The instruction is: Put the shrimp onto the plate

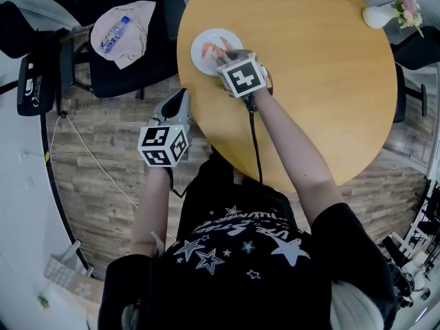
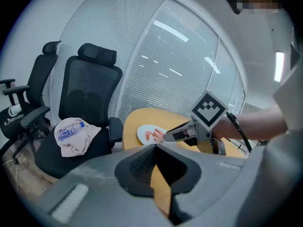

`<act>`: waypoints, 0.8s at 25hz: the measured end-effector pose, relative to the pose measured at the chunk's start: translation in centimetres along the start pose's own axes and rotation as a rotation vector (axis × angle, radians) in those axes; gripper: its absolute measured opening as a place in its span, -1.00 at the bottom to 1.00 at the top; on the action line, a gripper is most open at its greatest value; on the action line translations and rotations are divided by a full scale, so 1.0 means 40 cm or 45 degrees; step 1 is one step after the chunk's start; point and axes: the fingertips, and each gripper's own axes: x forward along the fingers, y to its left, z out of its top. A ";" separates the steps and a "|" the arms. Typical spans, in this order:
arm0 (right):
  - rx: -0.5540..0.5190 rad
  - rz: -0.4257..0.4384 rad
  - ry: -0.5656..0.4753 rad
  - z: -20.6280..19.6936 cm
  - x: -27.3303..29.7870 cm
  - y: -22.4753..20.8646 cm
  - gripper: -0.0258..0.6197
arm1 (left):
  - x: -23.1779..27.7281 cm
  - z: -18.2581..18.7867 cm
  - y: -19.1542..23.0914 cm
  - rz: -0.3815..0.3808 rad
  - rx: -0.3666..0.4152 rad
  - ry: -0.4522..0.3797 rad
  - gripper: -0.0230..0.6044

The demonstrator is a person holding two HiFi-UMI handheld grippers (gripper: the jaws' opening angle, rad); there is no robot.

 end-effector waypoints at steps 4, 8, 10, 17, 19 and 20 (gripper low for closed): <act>0.019 0.005 -0.028 -0.005 -0.028 0.002 -0.61 | -0.009 0.007 -0.016 0.006 0.016 -0.010 -0.92; 0.058 0.040 -0.062 -0.008 -0.071 0.011 -0.62 | -0.031 0.017 -0.045 0.021 0.028 -0.035 -0.92; 0.057 0.050 -0.091 -0.008 -0.102 0.017 -0.63 | -0.050 0.023 -0.067 0.034 0.036 -0.053 -0.92; 0.015 0.111 -0.212 -0.018 -0.229 0.036 -0.71 | -0.128 0.031 -0.158 0.090 0.046 -0.123 -0.92; 0.007 0.131 -0.242 -0.030 -0.266 0.043 -0.73 | -0.153 0.028 -0.188 0.103 0.052 -0.142 -0.92; 0.000 0.137 -0.259 -0.035 -0.284 0.045 -0.74 | -0.164 0.027 -0.203 0.109 0.054 -0.151 -0.92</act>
